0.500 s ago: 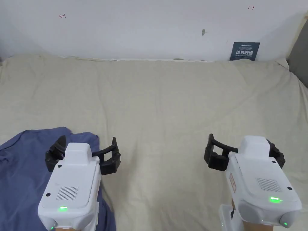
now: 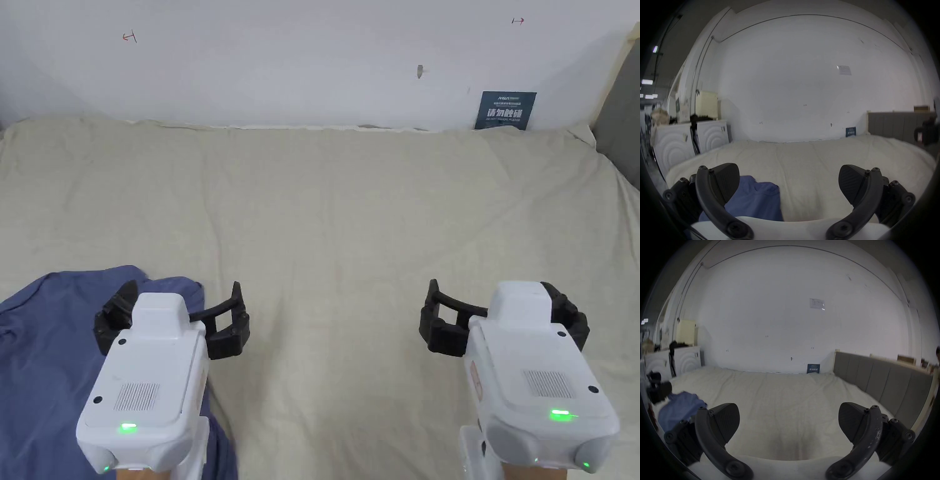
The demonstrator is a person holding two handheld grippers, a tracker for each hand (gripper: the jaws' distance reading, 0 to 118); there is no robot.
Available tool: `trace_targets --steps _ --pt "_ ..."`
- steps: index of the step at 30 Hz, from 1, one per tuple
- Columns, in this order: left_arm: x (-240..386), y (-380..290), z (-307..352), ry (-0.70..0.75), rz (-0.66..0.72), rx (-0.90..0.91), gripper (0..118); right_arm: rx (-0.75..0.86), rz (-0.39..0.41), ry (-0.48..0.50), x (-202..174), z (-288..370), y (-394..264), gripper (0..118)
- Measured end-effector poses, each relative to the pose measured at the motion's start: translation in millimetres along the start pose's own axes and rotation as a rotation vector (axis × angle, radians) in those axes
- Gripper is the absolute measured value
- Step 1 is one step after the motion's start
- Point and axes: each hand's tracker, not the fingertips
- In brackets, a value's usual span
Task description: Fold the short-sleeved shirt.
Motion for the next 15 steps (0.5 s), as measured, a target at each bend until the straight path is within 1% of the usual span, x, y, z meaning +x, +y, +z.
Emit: trace_targets --steps 1,2,3,5,7,8,9,10,11,12,13,15 --pt "-3 3 -1 -0.003 0.101 -0.010 118 0.014 0.090 -0.040 -7 2 5 118" --pt "-9 7 -3 -0.018 0.237 -0.021 118 0.048 0.203 -0.088 -15 6 10 118" --pt "-17 9 -5 -0.055 0.408 -0.033 118 0.095 0.332 -0.136 -25 9 13 118" --pt "-36 8 -10 -0.170 0.815 -0.056 118 0.215 0.642 -0.256 -46 15 14 118" --pt "-49 0 -14 -0.264 1.218 -0.072 118 0.378 0.926 -0.382 -61 18 6 118" --pt "-51 -6 -16 -0.284 1.377 -0.081 118 0.459 1.049 -0.440 -66 20 0 118" --pt "-52 -9 -18 -0.276 1.462 -0.111 118 0.511 1.120 -0.480 -68 19 -4 118" --pt "-50 -10 -18 -0.248 1.487 -0.158 118 0.541 1.155 -0.504 -70 19 -6 118" --pt "-49 -8 -19 -0.237 1.450 -0.194 118 0.520 1.108 -0.473 -69 19 -4 118" --pt "-48 -5 -19 -0.235 1.361 -0.202 118 0.489 1.047 -0.445 -65 20 -1 118" --pt "-44 1 -18 -0.213 1.200 -0.185 118 0.430 0.937 -0.400 -62 20 4 118" --pt "-30 20 -12 -0.136 0.834 -0.132 118 0.308 0.699 -0.315 -51 19 16 118"
